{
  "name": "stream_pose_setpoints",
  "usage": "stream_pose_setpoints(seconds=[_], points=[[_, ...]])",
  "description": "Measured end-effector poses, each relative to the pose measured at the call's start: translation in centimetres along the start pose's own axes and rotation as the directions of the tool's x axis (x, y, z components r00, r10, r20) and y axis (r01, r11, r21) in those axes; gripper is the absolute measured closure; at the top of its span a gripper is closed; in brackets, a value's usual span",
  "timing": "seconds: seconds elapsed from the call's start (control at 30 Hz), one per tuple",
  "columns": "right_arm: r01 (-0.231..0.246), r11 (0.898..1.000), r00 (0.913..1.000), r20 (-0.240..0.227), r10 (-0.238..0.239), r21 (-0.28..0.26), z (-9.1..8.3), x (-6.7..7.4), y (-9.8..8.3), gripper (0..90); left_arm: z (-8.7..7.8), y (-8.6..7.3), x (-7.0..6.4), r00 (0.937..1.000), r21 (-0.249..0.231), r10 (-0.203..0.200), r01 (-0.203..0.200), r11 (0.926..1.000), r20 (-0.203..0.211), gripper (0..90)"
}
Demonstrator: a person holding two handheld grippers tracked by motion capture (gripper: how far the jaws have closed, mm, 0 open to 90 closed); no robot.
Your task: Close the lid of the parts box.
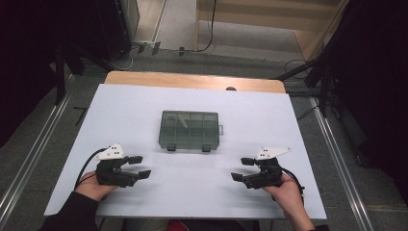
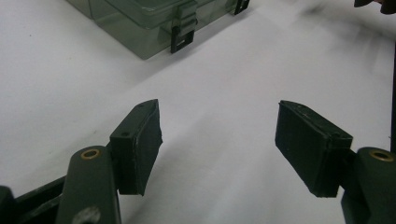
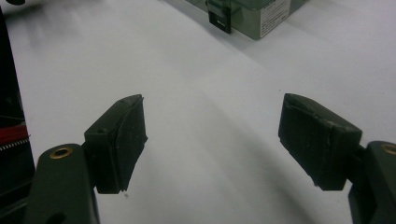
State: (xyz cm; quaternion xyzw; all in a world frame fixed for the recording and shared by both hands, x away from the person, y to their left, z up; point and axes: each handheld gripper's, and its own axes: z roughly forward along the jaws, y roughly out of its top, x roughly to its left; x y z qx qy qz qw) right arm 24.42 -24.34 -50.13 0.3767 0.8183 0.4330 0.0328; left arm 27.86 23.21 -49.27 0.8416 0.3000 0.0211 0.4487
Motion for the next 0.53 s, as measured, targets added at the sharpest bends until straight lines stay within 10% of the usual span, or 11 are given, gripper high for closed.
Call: stream_pose_setpoints(seconds=[0.53], points=[[-0.001, 1.000, 1.0000, 0.001, 0.001, 0.005, 0.05, -0.05, -0.04, 24.2, 0.14, -0.05, 0.00, 1.0000, 0.009, -0.002, 0.002, 1.0000, 0.000, 31.1]])
